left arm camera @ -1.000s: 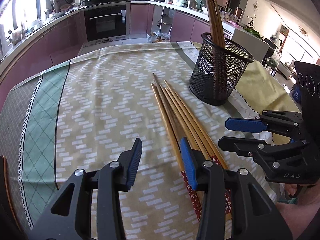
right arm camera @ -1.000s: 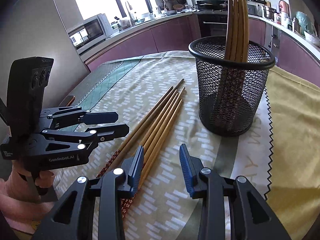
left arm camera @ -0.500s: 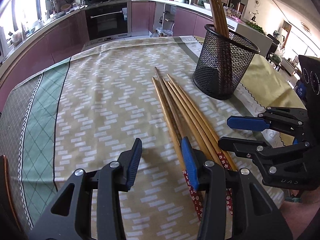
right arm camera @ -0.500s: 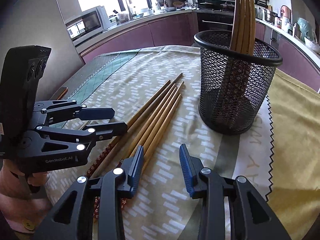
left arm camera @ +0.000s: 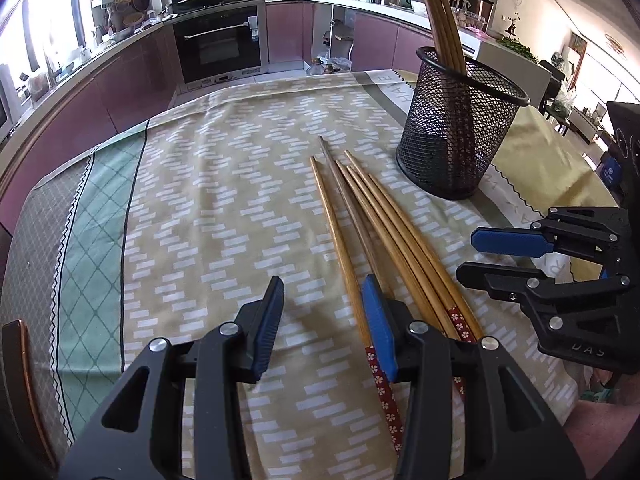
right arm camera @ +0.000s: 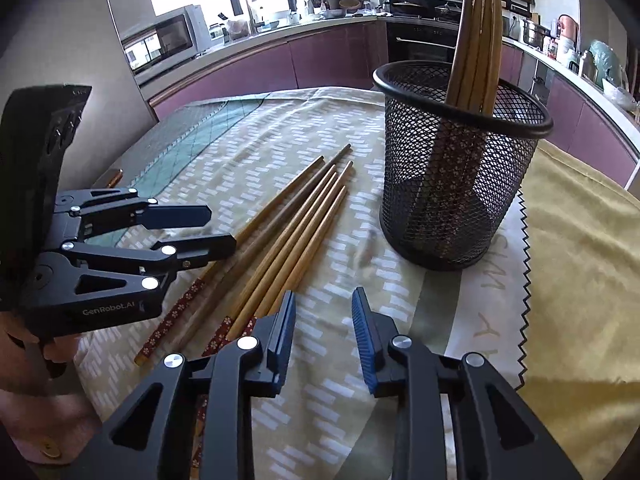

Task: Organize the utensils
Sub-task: 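Move the right gripper back to the chopstick pile and close on one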

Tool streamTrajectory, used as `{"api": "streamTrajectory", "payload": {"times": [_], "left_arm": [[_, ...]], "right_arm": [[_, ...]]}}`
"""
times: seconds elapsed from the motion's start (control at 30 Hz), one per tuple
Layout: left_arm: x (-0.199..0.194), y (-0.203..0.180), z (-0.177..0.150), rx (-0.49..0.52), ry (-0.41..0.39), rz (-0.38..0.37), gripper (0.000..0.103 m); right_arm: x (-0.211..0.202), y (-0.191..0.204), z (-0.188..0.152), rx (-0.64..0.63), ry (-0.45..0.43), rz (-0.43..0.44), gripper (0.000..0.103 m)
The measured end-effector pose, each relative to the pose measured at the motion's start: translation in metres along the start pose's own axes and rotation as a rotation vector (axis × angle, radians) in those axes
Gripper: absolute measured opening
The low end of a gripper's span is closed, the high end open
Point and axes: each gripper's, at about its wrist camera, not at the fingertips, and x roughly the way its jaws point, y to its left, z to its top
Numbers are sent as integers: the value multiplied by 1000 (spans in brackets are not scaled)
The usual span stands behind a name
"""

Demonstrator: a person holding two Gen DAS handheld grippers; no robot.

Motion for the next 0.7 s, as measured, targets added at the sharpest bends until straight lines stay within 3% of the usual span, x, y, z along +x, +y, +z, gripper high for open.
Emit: {"api": "streamTrajectory", "payload": {"times": [0.17, 0.7], "left_arm": [[2, 1, 6, -3, -6, -4, 40], [17, -4, 14, 23, 14, -3, 39]], "right_arm": [[1, 4, 4, 1, -4, 43, 28], [13, 10, 8, -29, 39, -35, 26]]}}
